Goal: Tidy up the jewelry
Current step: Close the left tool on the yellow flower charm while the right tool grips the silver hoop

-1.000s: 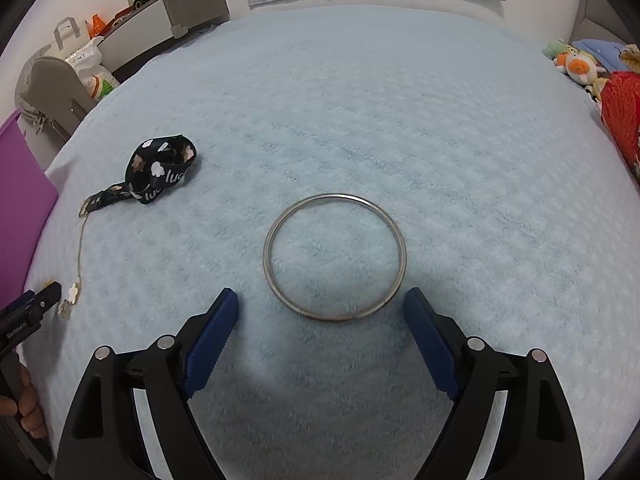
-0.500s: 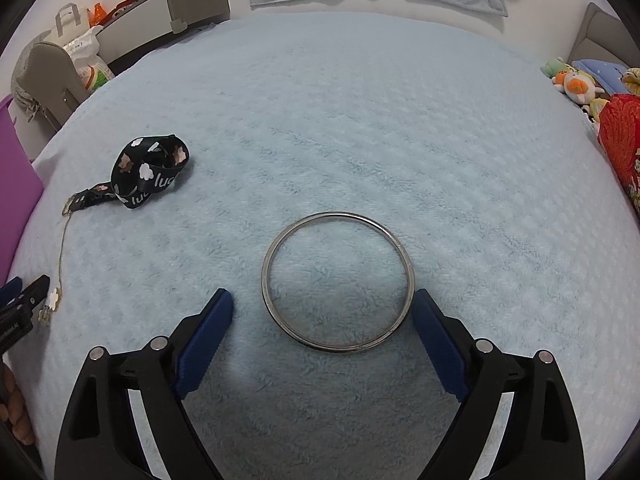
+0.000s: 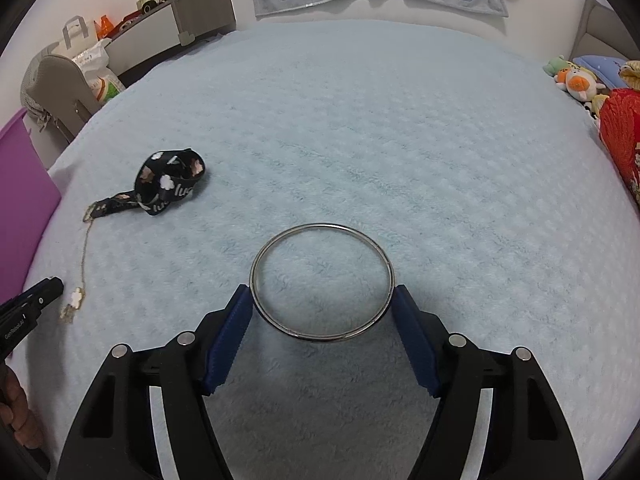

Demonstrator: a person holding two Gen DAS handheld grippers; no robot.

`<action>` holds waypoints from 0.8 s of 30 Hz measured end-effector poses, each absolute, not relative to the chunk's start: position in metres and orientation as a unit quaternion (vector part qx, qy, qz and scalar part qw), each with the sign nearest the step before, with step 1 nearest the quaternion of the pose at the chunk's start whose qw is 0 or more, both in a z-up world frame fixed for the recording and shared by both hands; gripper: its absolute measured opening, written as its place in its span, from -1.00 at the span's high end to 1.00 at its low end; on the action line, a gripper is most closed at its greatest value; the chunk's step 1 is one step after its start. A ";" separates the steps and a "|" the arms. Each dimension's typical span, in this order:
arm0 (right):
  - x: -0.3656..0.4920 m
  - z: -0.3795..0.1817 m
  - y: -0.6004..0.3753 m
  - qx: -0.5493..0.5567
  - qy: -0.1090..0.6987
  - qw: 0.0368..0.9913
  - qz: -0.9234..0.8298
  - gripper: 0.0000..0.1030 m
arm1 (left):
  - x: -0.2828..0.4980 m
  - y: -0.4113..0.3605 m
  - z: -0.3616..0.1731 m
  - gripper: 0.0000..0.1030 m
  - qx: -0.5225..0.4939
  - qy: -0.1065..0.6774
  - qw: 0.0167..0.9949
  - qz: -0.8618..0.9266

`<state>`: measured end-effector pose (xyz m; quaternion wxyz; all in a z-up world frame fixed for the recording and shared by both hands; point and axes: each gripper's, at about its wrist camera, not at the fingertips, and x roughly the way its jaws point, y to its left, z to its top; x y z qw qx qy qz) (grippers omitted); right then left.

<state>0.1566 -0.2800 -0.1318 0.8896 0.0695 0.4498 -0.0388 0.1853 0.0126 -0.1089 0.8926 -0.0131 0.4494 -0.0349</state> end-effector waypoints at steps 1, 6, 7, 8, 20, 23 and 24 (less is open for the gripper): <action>0.153 -0.130 -0.279 0.071 0.449 0.890 -0.037 -0.33 | 0.183 0.012 -0.108 0.46 -0.014 0.448 0.893 -0.037; 0.136 -0.123 -0.277 0.077 0.445 0.892 -0.030 -0.33 | 0.164 0.015 -0.096 0.46 -0.021 0.443 0.895 -0.052; 0.132 -0.121 -0.276 0.079 0.444 0.892 -0.029 -0.33 | 0.162 0.016 -0.094 0.46 -0.023 0.442 0.895 -0.053; 0.130 -0.119 -0.276 0.081 0.443 0.892 -0.028 -0.33 | 0.158 0.017 -0.090 0.46 -0.026 0.441 0.895 -0.057; 0.104 -0.087 -0.256 0.075 0.442 0.894 -0.011 0.90 | 0.116 0.027 -0.046 0.46 -0.036 0.417 0.904 -0.080; 0.099 -0.080 -0.252 0.072 0.437 0.896 -0.009 0.91 | 0.109 0.031 -0.038 0.46 -0.040 0.410 0.907 -0.083; 0.097 -0.079 -0.252 0.076 0.436 0.897 -0.008 0.91 | 0.107 0.032 -0.036 0.46 -0.040 0.408 0.908 -0.083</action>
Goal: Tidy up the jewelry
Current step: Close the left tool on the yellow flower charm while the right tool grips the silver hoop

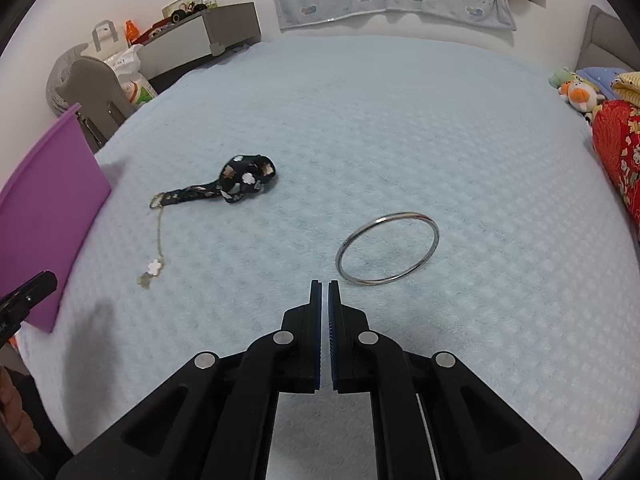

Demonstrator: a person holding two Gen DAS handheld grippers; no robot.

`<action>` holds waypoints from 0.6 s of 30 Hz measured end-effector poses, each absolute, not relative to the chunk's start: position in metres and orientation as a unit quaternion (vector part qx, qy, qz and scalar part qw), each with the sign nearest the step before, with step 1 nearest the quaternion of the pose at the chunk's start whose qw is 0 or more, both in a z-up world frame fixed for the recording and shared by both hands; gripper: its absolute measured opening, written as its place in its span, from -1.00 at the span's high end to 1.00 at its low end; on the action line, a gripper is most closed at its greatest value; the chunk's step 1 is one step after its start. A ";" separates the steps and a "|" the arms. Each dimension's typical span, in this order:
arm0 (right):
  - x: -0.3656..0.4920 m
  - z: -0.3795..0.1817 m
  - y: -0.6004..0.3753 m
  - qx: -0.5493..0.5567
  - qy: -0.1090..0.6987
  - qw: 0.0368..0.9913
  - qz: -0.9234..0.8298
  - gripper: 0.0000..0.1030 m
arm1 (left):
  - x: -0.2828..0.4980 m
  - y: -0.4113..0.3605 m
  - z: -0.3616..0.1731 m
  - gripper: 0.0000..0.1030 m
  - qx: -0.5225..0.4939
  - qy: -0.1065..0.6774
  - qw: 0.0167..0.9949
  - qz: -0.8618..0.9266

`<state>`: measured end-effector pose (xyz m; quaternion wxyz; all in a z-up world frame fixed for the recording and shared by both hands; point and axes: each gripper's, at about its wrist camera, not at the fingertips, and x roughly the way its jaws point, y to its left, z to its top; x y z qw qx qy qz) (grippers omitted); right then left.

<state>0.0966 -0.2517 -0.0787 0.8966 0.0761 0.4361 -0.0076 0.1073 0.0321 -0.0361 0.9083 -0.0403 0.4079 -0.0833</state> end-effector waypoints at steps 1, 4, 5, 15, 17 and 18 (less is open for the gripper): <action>0.095 -0.077 -0.252 0.078 0.434 0.897 -0.009 0.91 | 0.105 0.034 -0.033 0.46 -0.043 0.405 0.909 -0.084; 0.089 -0.072 -0.253 0.084 0.430 0.899 -0.008 0.93 | 0.101 0.038 -0.029 0.46 -0.046 0.402 0.911 -0.082; 0.086 -0.070 -0.254 0.086 0.429 0.899 -0.008 0.94 | 0.100 0.038 -0.028 0.46 -0.047 0.401 0.911 -0.081; 0.085 -0.070 -0.270 0.109 0.425 0.899 -0.012 0.94 | 0.095 0.040 -0.025 0.46 -0.050 0.399 0.912 -0.080; 0.090 -0.075 -0.272 0.112 0.430 0.896 -0.013 0.81 | 0.096 0.040 -0.026 0.46 -0.050 0.402 0.911 -0.080; 0.093 -0.078 -0.273 0.114 0.433 0.894 -0.015 0.64 | 0.096 0.040 -0.027 0.46 -0.050 0.403 0.910 -0.080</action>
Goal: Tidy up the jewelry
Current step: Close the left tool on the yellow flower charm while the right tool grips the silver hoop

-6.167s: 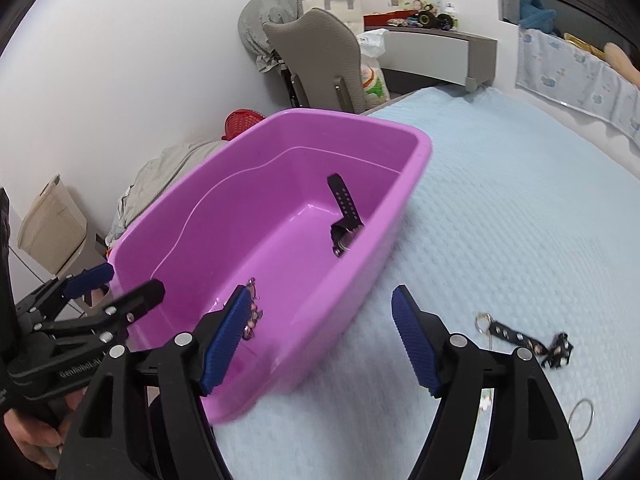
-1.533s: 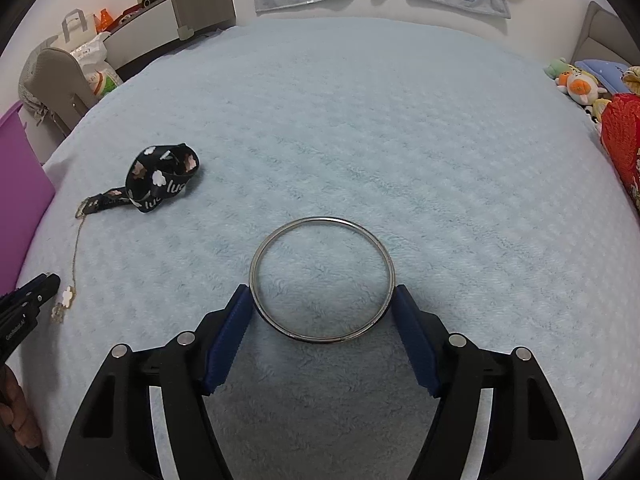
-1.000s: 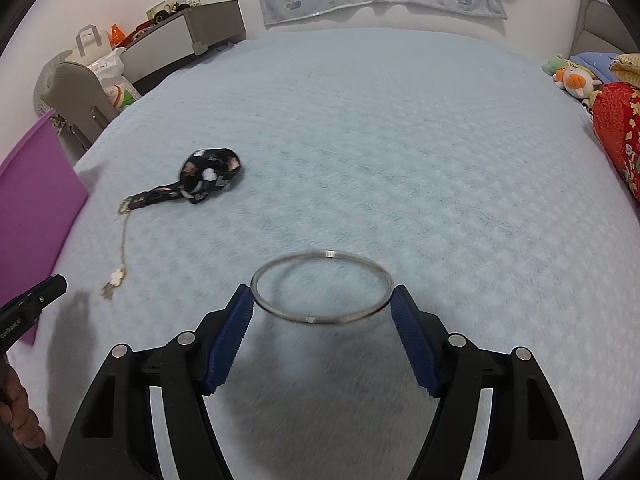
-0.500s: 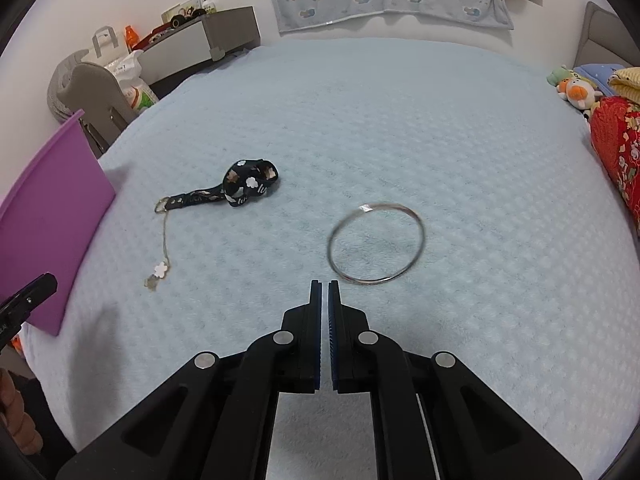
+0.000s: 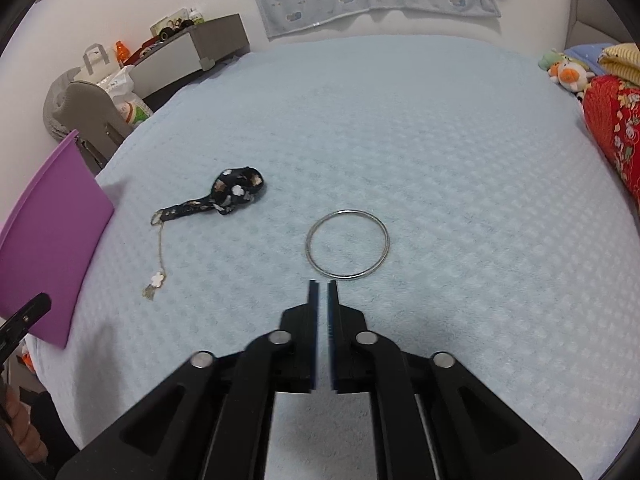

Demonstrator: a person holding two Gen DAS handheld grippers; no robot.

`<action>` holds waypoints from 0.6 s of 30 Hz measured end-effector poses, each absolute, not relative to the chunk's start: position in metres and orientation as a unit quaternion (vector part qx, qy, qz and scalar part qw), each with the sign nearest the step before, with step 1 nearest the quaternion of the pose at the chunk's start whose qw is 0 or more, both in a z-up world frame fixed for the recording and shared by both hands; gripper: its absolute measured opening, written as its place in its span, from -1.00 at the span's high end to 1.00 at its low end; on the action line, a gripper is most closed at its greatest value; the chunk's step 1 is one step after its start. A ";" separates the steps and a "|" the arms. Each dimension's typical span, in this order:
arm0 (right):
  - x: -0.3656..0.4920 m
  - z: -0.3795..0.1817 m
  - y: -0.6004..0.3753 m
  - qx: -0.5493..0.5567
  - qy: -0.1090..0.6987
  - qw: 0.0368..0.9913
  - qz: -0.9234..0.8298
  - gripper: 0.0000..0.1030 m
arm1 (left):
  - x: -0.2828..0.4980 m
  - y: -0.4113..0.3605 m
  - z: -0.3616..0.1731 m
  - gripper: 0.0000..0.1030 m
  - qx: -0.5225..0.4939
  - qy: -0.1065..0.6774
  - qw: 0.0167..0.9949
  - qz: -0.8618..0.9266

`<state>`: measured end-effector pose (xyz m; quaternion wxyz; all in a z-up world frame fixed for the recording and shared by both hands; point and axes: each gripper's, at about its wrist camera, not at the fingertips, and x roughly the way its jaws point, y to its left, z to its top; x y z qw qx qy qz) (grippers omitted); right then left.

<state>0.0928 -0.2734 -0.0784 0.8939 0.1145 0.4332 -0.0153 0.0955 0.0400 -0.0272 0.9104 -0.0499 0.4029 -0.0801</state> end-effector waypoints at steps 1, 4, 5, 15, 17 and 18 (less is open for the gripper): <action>0.096 -0.082 -0.275 0.119 0.435 0.892 -0.017 0.17 | 0.096 0.039 -0.028 0.46 -0.049 0.404 0.910 -0.080; 0.104 -0.087 -0.277 0.125 0.429 0.895 -0.025 -0.17 | 0.097 0.037 -0.031 0.46 -0.046 0.407 0.908 -0.081; 0.107 -0.089 -0.277 0.121 0.430 0.894 -0.029 -0.17 | 0.098 0.036 -0.033 0.46 -0.045 0.409 0.908 -0.081; 0.155 -0.120 -0.274 0.092 0.460 0.883 -0.037 -0.32 | 0.103 0.031 -0.044 0.46 -0.040 0.419 0.903 -0.081; 0.161 -0.126 -0.272 0.085 0.464 0.881 -0.040 -0.40 | 0.106 0.031 -0.047 0.46 -0.040 0.423 0.902 -0.080; 0.163 -0.129 -0.271 0.080 0.464 0.881 -0.043 -0.41 | 0.106 0.031 -0.048 0.46 -0.041 0.424 0.901 -0.080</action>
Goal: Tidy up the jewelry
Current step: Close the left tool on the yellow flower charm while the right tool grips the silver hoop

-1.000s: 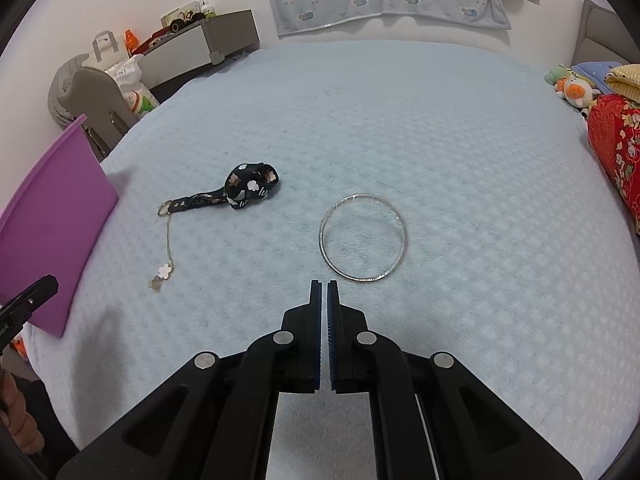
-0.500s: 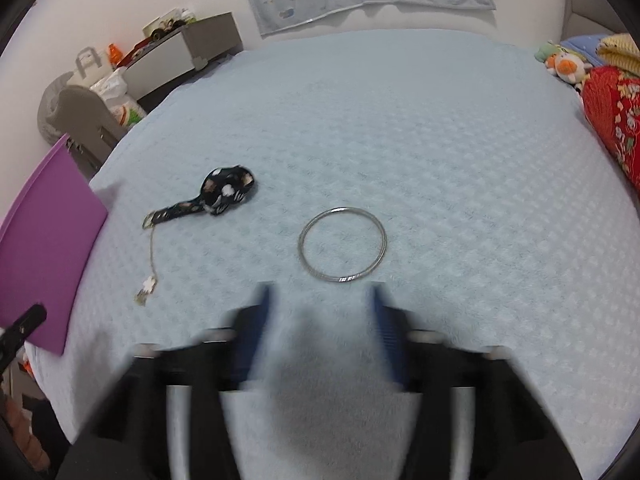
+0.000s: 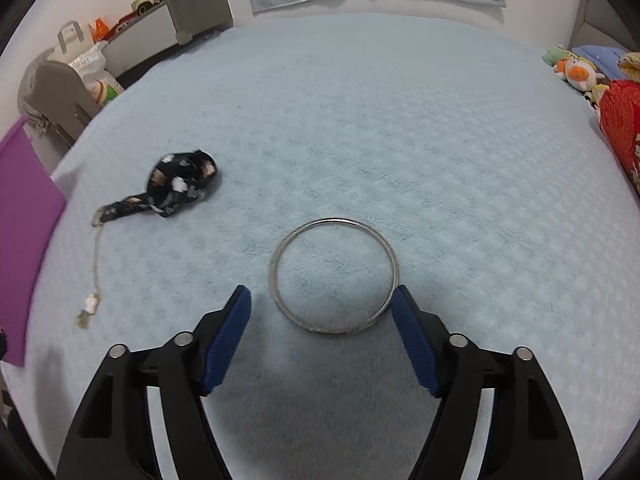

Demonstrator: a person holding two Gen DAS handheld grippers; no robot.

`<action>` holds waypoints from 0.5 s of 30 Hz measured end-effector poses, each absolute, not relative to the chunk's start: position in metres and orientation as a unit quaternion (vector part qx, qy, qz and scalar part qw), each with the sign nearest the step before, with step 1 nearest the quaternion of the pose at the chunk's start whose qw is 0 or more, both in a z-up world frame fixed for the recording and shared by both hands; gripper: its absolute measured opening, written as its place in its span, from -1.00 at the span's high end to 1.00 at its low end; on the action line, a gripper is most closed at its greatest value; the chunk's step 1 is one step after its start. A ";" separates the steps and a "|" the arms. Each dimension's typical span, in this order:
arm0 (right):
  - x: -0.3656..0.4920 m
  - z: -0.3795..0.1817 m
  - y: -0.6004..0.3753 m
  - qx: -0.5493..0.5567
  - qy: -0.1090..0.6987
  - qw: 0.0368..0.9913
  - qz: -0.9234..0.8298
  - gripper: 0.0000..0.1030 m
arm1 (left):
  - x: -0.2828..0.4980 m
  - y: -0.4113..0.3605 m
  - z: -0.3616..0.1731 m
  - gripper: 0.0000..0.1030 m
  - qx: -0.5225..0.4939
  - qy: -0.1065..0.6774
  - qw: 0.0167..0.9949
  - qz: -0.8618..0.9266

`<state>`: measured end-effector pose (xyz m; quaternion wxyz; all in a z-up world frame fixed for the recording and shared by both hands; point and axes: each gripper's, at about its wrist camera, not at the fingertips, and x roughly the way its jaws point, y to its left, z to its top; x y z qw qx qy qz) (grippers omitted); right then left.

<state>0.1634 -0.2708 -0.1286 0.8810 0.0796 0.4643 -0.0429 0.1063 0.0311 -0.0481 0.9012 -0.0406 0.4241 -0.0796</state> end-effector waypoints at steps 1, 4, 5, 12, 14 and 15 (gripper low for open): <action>0.166 -0.131 -0.270 0.075 0.464 0.881 -0.045 -0.41 | 0.107 0.031 -0.050 0.46 -0.041 0.426 0.900 -0.079; 0.172 -0.139 -0.271 0.062 0.468 0.880 -0.053 -0.47 | 0.110 0.031 -0.053 0.46 -0.041 0.430 0.899 -0.079; 0.173 -0.141 -0.271 0.059 0.468 0.880 -0.053 -0.53 | 0.111 0.030 -0.055 0.46 -0.041 0.431 0.898 -0.079; 0.184 -0.150 -0.269 0.043 0.470 0.880 -0.056 -0.83 | 0.114 0.030 -0.063 0.46 -0.043 0.441 0.893 -0.077; 0.184 -0.150 -0.267 0.037 0.470 0.880 -0.059 -0.83 | 0.115 0.030 -0.064 0.46 -0.044 0.442 0.893 -0.076; 0.183 -0.150 -0.266 0.036 0.464 0.883 -0.062 -0.83 | 0.115 0.031 -0.064 0.46 -0.045 0.442 0.892 -0.077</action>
